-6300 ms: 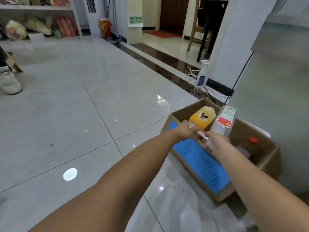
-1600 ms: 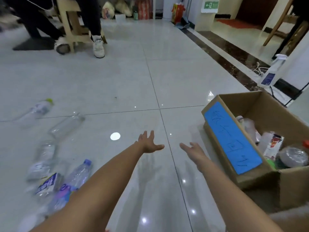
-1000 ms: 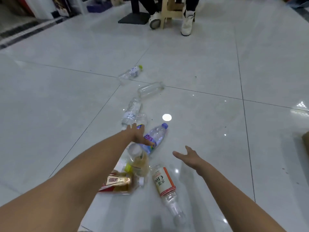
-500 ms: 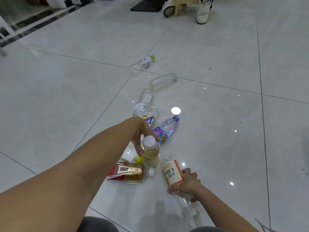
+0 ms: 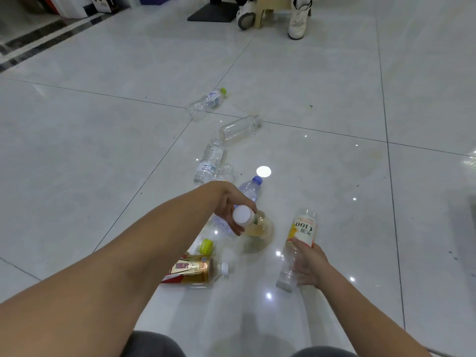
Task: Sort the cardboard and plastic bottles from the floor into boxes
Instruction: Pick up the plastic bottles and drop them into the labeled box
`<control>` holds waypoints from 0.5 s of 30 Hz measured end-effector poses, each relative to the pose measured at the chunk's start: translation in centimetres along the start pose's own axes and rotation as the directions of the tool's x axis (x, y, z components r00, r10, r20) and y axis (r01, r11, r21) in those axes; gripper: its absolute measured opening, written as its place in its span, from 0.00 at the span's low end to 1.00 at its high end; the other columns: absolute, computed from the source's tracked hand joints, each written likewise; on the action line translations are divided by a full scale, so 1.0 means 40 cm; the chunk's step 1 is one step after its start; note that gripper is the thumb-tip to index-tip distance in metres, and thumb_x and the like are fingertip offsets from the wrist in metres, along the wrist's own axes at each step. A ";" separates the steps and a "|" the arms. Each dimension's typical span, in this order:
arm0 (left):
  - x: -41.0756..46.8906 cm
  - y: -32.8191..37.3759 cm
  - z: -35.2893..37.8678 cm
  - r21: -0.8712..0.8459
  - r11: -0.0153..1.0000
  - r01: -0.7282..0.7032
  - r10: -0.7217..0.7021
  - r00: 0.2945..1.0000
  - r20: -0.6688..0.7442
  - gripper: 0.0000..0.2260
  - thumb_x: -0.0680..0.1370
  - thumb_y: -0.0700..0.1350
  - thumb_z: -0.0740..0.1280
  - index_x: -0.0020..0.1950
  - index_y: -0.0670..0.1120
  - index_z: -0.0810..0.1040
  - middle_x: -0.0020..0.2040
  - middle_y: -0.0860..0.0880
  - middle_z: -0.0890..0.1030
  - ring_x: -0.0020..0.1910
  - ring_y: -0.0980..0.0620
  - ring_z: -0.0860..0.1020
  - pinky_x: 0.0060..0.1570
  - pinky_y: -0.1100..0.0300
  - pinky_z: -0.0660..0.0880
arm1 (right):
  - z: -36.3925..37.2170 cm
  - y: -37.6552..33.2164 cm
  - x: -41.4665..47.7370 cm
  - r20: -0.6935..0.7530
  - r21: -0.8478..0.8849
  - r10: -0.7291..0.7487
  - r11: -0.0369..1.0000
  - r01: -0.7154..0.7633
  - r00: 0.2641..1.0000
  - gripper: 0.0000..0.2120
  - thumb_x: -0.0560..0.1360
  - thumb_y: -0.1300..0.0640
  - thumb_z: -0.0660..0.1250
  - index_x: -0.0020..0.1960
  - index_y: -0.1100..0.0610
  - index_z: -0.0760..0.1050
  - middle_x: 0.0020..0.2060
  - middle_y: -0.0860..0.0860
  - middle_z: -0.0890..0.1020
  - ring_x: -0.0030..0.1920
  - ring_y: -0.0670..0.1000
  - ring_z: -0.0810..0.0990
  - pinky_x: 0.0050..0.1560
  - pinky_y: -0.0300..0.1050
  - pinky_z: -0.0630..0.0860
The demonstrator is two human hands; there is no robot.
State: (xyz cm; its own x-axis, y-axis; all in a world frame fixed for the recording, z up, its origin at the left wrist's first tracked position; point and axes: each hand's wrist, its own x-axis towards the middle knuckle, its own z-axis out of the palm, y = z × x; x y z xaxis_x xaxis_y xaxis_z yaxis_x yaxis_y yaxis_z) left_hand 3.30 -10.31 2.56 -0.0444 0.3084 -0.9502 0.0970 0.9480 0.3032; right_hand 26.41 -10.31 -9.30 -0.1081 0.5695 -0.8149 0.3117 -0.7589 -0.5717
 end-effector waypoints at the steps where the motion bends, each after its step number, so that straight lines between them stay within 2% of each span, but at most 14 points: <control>1: 0.002 0.011 0.015 -0.019 0.999 -0.040 0.040 0.999 0.004 0.14 0.77 0.42 0.69 0.58 0.36 0.72 0.55 0.36 0.75 0.28 0.40 0.82 0.32 0.49 0.81 | -0.015 -0.005 0.001 0.049 0.074 0.031 0.997 -0.034 0.998 0.18 0.73 0.46 0.69 0.58 0.52 0.71 0.48 0.58 0.79 0.42 0.59 0.80 0.43 0.55 0.79; 3: 0.008 0.033 0.047 -0.040 0.993 -0.112 0.112 0.994 0.000 0.09 0.77 0.42 0.69 0.51 0.38 0.72 0.47 0.38 0.77 0.25 0.42 0.81 0.29 0.54 0.81 | -0.042 -0.015 -0.001 0.118 0.208 0.059 0.975 -0.083 0.991 0.16 0.76 0.42 0.64 0.59 0.48 0.68 0.53 0.59 0.79 0.42 0.58 0.80 0.40 0.54 0.78; 5: 0.020 0.050 0.085 -0.066 0.979 -0.194 0.193 0.981 -0.016 0.11 0.76 0.41 0.70 0.52 0.39 0.71 0.44 0.40 0.77 0.28 0.44 0.82 0.34 0.53 0.82 | -0.066 -0.024 0.000 0.123 0.359 0.067 0.927 -0.107 0.990 0.19 0.76 0.40 0.61 0.62 0.50 0.68 0.55 0.59 0.79 0.43 0.58 0.81 0.41 0.55 0.78; 6: 0.027 0.058 0.107 -0.084 0.967 -0.242 0.241 0.970 -0.027 0.13 0.75 0.41 0.70 0.54 0.39 0.70 0.45 0.40 0.77 0.33 0.43 0.82 0.40 0.50 0.82 | -0.076 -0.032 -0.001 0.119 0.434 0.065 0.894 -0.110 0.991 0.22 0.76 0.38 0.60 0.62 0.52 0.69 0.52 0.58 0.81 0.41 0.58 0.81 0.43 0.56 0.78; 8: 0.042 0.072 0.155 -0.123 0.929 -0.349 0.345 0.937 -0.057 0.15 0.75 0.40 0.70 0.57 0.43 0.67 0.49 0.43 0.74 0.44 0.42 0.80 0.49 0.45 0.80 | -0.101 -0.056 -0.006 0.107 0.530 0.033 0.844 -0.085 0.994 0.27 0.76 0.35 0.57 0.58 0.58 0.74 0.37 0.58 0.84 0.33 0.56 0.83 0.43 0.54 0.78; 10: 0.064 0.088 0.203 -0.166 0.890 -0.424 0.414 0.905 -0.093 0.17 0.75 0.39 0.71 0.58 0.46 0.66 0.54 0.43 0.71 0.48 0.41 0.77 0.53 0.43 0.78 | -0.132 -0.090 -0.020 0.077 0.613 -0.012 0.790 -0.037 0.997 0.29 0.76 0.34 0.55 0.50 0.60 0.75 0.29 0.56 0.83 0.27 0.54 0.83 0.34 0.49 0.80; 12: 0.082 0.112 0.256 -0.206 0.862 -0.463 0.452 0.886 -0.104 0.14 0.74 0.39 0.70 0.56 0.41 0.71 0.53 0.40 0.73 0.43 0.41 0.77 0.53 0.42 0.78 | -0.172 -0.126 -0.031 0.032 0.681 -0.043 0.732 0.010 0.999 0.29 0.76 0.34 0.55 0.50 0.60 0.75 0.27 0.56 0.82 0.24 0.52 0.82 0.25 0.44 0.78; 15: 0.084 0.164 0.353 -0.245 0.828 -0.505 0.498 0.862 -0.094 0.08 0.75 0.40 0.68 0.51 0.38 0.76 0.47 0.39 0.77 0.40 0.42 0.76 0.52 0.44 0.78 | -0.247 -0.176 -0.063 -0.042 0.695 -0.110 0.710 0.108 0.993 0.31 0.74 0.33 0.57 0.61 0.58 0.73 0.33 0.56 0.83 0.28 0.53 0.84 0.27 0.44 0.79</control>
State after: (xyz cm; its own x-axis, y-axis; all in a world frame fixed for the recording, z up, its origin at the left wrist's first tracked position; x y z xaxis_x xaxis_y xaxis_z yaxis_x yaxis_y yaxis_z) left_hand 17.85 -4.15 0.34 -0.0839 0.7450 -0.6617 -0.1405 0.6486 0.7481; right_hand 33.81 -3.27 -2.29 -0.1025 0.6623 -0.7422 -0.4468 -0.6973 -0.5605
